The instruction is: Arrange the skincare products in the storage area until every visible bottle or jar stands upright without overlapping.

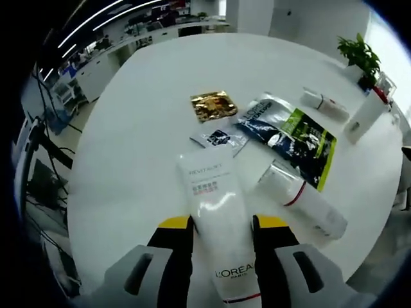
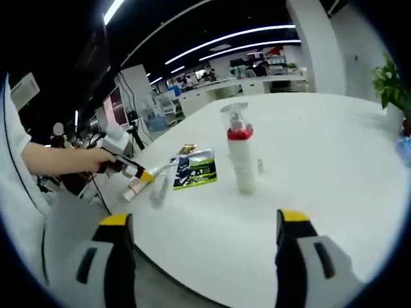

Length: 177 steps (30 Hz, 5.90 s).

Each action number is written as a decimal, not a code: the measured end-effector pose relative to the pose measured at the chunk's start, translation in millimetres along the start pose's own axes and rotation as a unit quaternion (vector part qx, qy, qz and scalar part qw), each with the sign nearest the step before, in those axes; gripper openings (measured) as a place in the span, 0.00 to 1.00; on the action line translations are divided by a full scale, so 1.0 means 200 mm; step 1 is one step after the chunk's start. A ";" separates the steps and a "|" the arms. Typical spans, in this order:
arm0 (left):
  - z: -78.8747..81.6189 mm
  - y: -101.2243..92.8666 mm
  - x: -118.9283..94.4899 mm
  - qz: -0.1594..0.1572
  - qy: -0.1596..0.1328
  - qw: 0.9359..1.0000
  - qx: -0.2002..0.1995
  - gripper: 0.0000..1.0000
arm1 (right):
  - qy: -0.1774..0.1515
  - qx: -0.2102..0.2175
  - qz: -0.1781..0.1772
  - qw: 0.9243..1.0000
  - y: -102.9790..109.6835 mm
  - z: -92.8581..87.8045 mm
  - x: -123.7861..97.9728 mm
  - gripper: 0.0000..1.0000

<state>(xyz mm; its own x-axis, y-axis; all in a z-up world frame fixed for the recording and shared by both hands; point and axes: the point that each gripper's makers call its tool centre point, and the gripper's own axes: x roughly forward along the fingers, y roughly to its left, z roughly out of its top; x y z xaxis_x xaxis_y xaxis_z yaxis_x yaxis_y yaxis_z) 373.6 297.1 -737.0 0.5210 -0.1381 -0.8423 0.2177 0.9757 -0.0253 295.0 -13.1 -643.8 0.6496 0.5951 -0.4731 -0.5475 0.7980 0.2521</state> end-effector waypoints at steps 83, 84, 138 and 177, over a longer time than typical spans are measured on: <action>0.20 -1.02 -0.71 -0.151 -0.237 0.938 0.203 0.31 | -0.094 -0.023 0.136 0.986 0.69 0.46 0.09 0.44; 0.20 -1.04 -0.71 -0.154 -0.237 0.937 0.206 0.31 | -0.095 -0.029 0.132 0.986 0.69 0.46 0.10 0.42; 0.10 -1.31 -0.90 -0.418 -0.196 0.791 0.402 0.20 | -0.039 -0.232 0.327 0.915 0.73 0.42 -0.14 0.10; 0.10 -1.33 -0.46 -0.413 -0.157 0.812 0.381 0.15 | -0.012 -0.137 0.233 0.963 0.43 0.25 0.15 0.21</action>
<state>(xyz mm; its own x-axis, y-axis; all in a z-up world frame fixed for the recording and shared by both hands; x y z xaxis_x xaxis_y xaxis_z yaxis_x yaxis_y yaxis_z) 284.5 47.2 -641.4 0.0974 -0.8455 -0.5251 0.9851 0.1571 -0.0702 293.9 77.6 -593.4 0.3109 0.8867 -0.3421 -0.8988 0.3914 0.1976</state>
